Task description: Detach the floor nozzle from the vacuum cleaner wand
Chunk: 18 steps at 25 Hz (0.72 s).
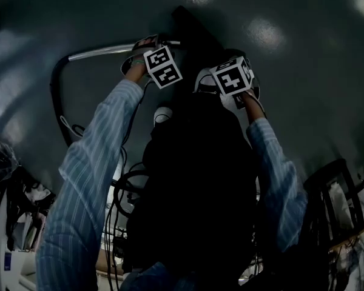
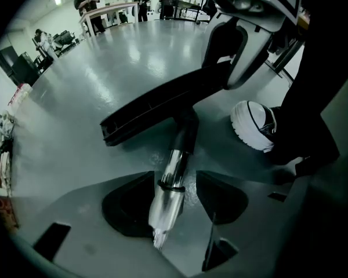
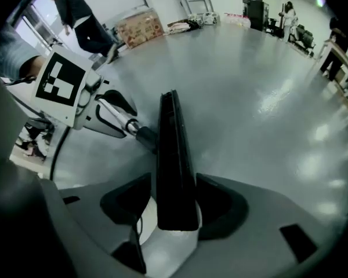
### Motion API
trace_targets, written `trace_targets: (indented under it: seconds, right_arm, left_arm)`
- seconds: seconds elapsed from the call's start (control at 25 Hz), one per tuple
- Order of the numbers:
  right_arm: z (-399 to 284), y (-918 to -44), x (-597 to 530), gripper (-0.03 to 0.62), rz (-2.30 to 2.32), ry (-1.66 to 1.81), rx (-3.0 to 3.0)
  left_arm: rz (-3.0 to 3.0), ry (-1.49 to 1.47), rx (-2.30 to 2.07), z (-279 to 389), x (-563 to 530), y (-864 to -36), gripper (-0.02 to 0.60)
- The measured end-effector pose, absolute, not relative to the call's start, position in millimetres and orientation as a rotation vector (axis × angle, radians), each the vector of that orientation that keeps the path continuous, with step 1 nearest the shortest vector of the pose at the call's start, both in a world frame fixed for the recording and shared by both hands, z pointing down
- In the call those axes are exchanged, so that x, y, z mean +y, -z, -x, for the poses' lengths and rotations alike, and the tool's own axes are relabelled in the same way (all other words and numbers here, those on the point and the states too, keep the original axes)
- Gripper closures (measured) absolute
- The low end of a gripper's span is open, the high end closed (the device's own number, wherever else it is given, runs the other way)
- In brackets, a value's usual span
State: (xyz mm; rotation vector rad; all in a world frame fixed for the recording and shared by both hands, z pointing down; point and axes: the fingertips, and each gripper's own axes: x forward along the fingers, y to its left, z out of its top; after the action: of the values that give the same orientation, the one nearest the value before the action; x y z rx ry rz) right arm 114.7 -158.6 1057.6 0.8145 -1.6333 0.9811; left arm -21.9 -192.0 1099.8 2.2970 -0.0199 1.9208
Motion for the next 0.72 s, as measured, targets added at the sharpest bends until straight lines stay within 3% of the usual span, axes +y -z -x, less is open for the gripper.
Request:
trace_targets:
  seconds: [0.44, 0.72]
  right_arm:
    - [-125, -1054, -166, 0.375, -0.834, -0.893, -1.521]
    - [-188, -1057, -145, 0.378, -0.899, -0.949, -1.395]
  left_arm:
    - [-2.192, -1.989, -0.176, 40, -204, -1119, 0.383]
    - [-2.220, -1.954, -0.191, 38, -203, -1119, 0.383]
